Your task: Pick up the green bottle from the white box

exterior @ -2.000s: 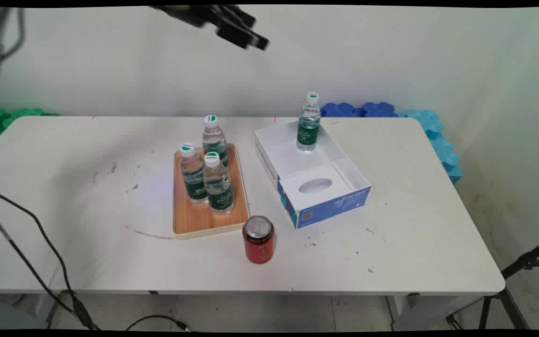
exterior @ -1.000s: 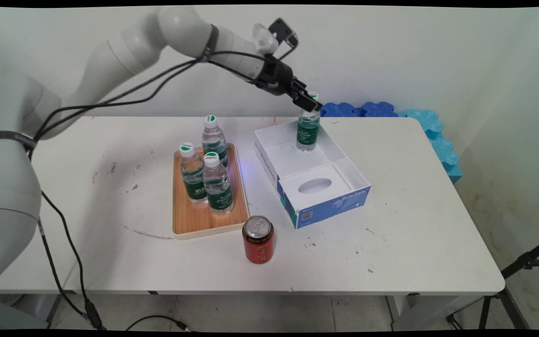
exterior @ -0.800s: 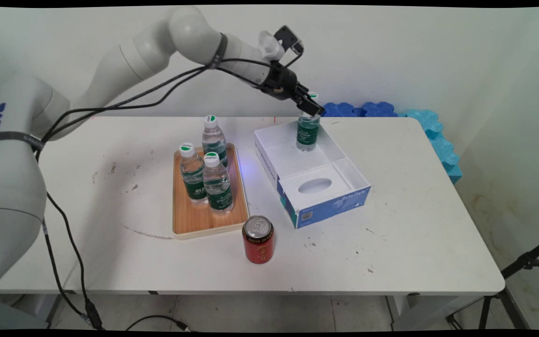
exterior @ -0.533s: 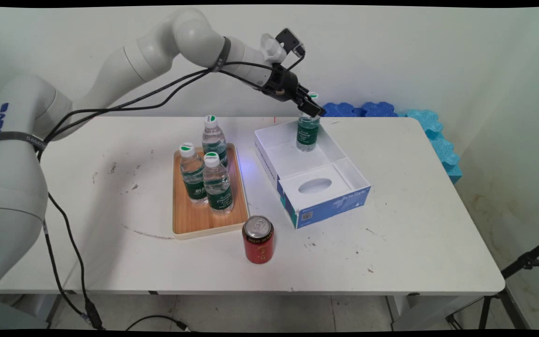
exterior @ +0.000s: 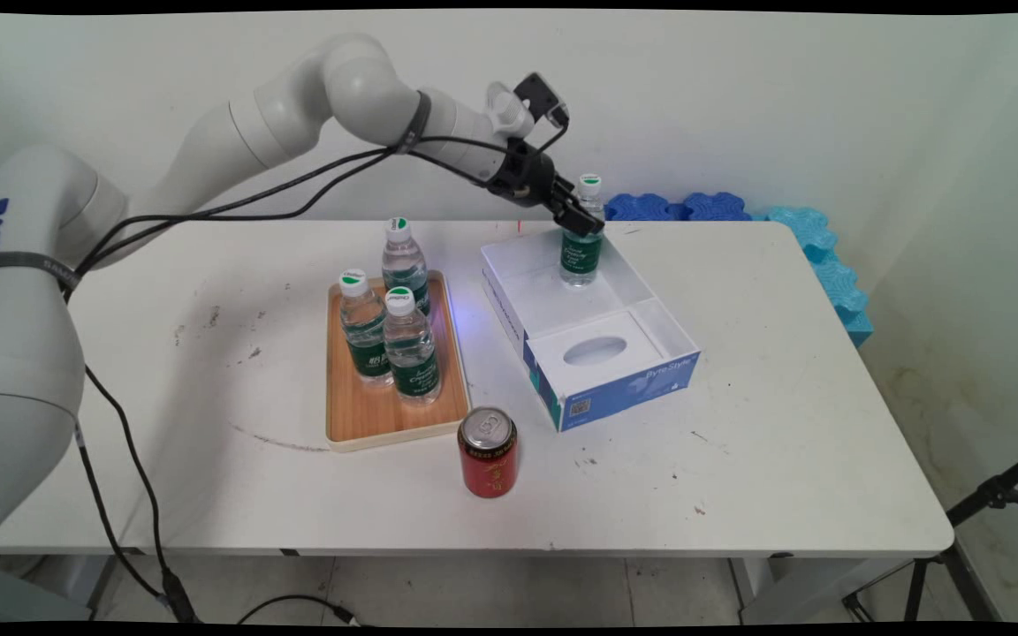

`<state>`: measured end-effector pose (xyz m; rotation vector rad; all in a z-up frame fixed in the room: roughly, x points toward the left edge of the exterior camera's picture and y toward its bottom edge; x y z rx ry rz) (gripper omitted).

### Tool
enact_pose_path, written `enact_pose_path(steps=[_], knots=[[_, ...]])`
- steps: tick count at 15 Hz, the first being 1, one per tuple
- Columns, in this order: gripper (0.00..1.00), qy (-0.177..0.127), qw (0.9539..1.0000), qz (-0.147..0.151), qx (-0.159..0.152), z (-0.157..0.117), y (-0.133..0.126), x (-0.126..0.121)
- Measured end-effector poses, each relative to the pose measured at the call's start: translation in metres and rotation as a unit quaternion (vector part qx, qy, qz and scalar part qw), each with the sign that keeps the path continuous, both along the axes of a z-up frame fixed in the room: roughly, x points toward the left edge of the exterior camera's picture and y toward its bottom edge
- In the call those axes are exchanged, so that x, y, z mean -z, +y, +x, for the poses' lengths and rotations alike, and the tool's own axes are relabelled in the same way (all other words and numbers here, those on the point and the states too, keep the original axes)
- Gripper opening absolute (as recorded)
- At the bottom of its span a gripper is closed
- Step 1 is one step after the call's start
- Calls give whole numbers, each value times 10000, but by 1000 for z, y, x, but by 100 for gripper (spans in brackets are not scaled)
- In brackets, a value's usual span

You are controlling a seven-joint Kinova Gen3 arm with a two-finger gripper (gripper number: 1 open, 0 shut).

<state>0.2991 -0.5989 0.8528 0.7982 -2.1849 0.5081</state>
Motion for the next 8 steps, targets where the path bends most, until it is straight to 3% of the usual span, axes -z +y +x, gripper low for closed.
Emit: enact_pose_path(steps=[6, 7, 8], knots=[[100, -42, 9999, -73, 113, -2, 4, 11], [0, -52, 9998, -112, 132, -2, 4, 13], [0, -61, 9998, -148, 147, -2, 4, 15]])
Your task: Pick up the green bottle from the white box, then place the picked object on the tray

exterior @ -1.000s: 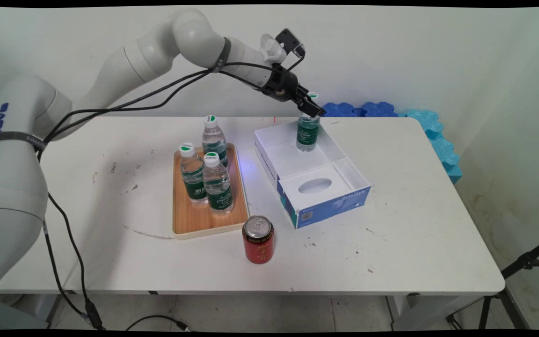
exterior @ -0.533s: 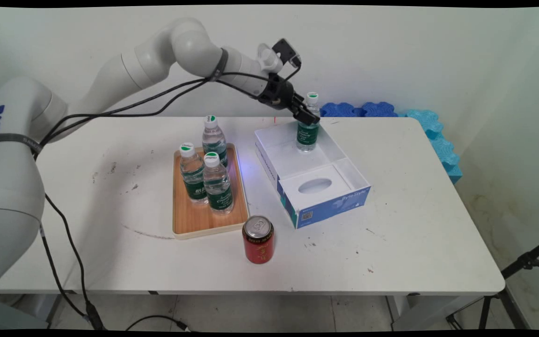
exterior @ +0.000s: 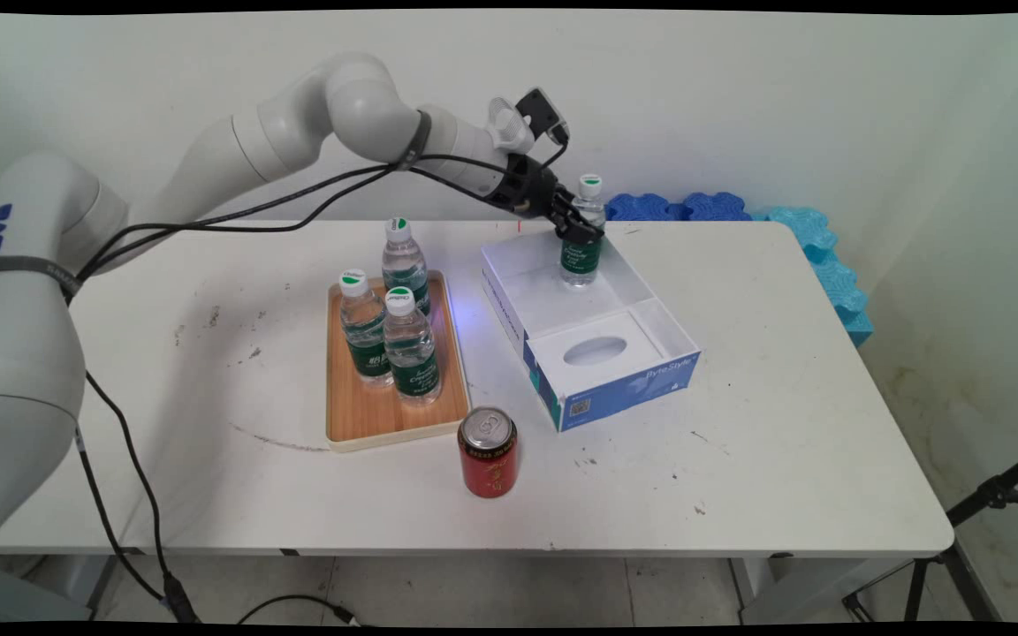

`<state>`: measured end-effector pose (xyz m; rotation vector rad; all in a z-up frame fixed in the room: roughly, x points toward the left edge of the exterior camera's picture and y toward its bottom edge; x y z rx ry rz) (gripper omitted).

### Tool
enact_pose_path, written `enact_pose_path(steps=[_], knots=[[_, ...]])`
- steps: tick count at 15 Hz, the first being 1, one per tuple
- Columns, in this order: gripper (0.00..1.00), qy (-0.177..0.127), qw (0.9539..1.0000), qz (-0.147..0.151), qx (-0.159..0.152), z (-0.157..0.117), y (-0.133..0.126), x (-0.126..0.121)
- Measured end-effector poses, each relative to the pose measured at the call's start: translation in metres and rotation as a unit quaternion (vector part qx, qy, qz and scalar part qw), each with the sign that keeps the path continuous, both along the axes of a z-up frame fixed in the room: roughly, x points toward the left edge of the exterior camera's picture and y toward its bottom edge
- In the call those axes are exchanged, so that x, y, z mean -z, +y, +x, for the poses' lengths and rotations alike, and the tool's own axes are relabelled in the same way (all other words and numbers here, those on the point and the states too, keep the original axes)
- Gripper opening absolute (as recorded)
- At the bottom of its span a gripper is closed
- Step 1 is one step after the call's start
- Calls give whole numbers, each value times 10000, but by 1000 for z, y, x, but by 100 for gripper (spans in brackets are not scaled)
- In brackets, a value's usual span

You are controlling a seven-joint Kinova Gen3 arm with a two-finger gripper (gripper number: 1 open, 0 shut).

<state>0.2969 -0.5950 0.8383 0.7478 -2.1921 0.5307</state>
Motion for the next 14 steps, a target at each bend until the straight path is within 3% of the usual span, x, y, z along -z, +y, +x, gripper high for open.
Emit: enact_pose_path(steps=[9, 14], knots=[[0, -65, 9993, -332, 148, 3, -1, 5], [0, 115, 9983, -534, 188, 16, 12, -27]])
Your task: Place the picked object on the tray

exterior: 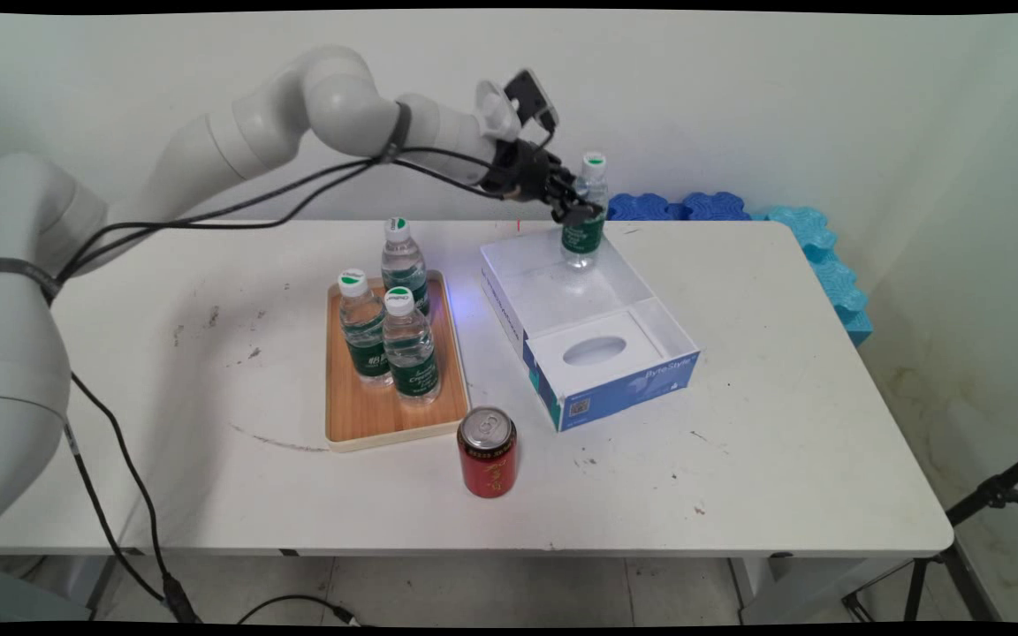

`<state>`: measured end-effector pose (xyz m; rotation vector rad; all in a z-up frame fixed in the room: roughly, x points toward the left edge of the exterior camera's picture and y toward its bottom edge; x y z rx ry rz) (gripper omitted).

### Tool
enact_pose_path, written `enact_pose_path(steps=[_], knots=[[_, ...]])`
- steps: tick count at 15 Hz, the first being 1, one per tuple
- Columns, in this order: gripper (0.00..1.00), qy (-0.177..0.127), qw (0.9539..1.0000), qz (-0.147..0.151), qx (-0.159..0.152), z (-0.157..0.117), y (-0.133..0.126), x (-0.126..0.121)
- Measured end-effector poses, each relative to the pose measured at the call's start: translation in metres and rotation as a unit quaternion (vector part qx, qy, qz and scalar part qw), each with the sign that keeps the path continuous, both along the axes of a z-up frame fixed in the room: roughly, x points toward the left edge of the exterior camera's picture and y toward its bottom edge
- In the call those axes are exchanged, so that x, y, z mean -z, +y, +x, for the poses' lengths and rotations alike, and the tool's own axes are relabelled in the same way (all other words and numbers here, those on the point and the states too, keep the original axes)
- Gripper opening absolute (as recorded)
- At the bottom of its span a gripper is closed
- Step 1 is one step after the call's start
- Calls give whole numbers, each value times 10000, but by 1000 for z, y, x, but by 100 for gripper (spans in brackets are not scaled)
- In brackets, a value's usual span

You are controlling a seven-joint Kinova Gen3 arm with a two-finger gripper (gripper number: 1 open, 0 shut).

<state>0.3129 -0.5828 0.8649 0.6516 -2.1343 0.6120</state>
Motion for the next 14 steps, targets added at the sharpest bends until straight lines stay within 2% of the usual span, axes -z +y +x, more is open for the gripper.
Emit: enact_pose_path(steps=[6, 10, 14], knots=[[0, 287, 9994, -143, 129, 32, 34, -58], [0, 456, 9985, -134, 274, 73, 67, -100], [0, 541, 9974, -23, 470, 111, 98, -126]])
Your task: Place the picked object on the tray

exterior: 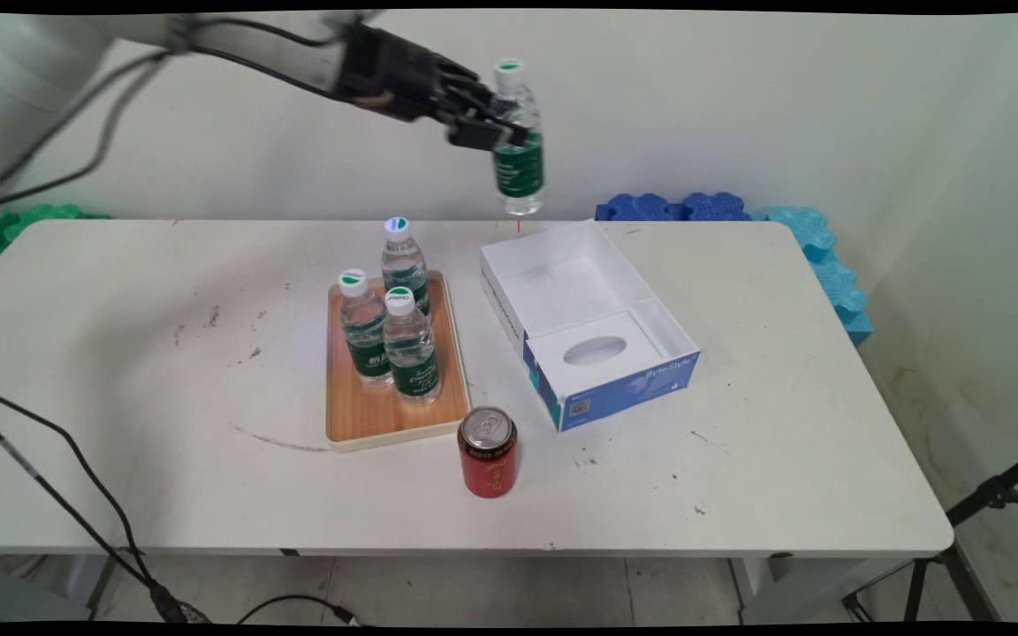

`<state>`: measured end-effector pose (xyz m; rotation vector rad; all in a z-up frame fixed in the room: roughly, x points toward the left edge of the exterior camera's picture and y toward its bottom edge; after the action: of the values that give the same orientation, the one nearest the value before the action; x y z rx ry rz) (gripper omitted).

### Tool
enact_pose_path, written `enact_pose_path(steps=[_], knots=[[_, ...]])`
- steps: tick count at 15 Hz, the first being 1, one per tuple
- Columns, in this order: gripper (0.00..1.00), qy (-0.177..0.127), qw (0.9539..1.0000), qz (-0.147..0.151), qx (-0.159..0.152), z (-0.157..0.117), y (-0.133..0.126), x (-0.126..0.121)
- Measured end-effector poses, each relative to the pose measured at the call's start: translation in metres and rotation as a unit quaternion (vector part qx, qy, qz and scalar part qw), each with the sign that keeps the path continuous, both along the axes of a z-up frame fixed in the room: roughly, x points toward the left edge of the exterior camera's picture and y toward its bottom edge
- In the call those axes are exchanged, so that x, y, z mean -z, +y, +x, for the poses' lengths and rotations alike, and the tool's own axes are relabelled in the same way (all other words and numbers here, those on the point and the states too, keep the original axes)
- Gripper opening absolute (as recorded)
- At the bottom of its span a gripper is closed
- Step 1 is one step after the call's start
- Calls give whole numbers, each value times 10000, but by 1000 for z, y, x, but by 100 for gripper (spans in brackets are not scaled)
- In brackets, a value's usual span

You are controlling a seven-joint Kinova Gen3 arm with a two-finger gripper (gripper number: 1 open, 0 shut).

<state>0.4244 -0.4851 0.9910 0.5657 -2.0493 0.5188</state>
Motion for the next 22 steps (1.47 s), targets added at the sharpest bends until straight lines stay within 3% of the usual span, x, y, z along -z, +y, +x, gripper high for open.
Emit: enact_pose_path(steps=[6, 11, 18, 22], knots=[[0, 123, 9991, 235, 339, 65, 53, -31], [0, -5, 9981, 348, 517, 117, 87, -39], [0, -411, 9976, 394, 400, 172, 113, -28], [0, -594, 9968, 431, 308, 186, 114, -9]])
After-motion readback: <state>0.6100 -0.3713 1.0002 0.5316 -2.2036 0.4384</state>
